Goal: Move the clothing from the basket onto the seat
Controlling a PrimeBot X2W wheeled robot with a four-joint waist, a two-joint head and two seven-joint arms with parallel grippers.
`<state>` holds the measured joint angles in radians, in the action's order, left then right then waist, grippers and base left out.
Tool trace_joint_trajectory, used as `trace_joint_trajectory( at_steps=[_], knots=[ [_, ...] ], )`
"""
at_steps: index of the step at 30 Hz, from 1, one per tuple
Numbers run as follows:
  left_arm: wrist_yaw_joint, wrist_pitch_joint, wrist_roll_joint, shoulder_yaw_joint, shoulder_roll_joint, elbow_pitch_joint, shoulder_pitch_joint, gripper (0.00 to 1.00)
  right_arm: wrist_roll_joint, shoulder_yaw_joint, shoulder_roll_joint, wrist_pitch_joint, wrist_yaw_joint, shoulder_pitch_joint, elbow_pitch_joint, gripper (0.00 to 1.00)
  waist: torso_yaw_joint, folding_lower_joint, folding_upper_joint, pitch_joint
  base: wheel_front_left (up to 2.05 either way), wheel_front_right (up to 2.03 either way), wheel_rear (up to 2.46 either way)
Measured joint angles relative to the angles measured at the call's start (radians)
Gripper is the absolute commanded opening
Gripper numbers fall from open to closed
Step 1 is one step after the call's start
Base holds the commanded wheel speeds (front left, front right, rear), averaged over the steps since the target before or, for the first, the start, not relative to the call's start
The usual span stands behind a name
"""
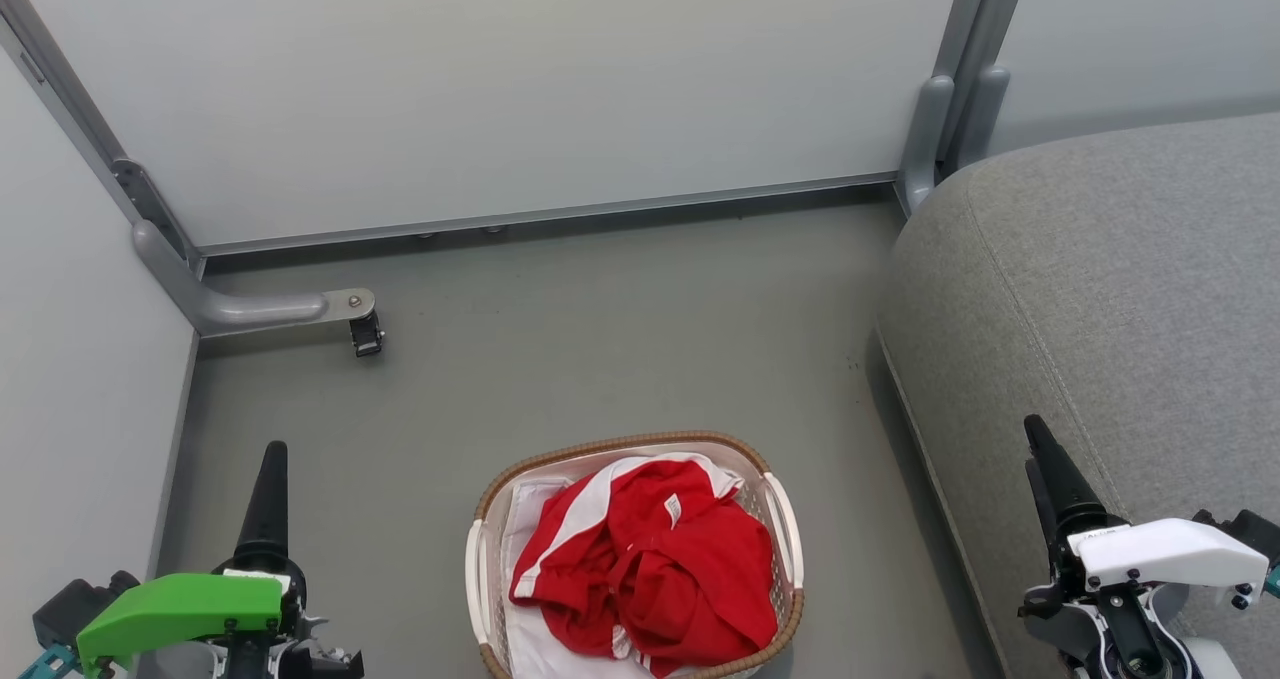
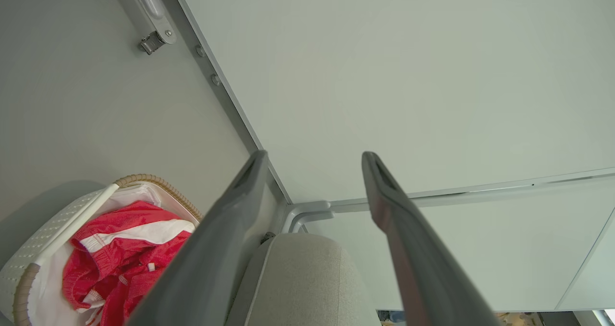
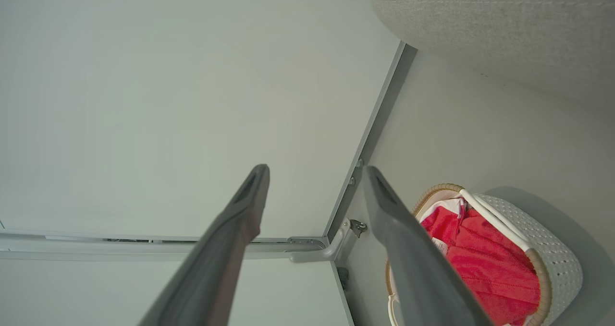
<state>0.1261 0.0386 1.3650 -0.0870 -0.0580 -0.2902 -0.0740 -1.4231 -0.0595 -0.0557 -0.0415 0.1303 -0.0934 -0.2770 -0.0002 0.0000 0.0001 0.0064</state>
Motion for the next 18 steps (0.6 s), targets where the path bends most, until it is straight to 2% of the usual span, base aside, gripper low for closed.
trace_joint_trajectory(
  at_steps=[18],
  knots=[
    [0.000, -0.071, -0.329, 0.084, -0.073, -0.019, 0.000, 1.00, 0.346, 0.046, -0.015, 0.072, 0.000, -0.030, -0.016, 1.00, 0.000, 0.0000, 0.0000, 0.001, 0.00, 0.00, 0.00]
  ],
)
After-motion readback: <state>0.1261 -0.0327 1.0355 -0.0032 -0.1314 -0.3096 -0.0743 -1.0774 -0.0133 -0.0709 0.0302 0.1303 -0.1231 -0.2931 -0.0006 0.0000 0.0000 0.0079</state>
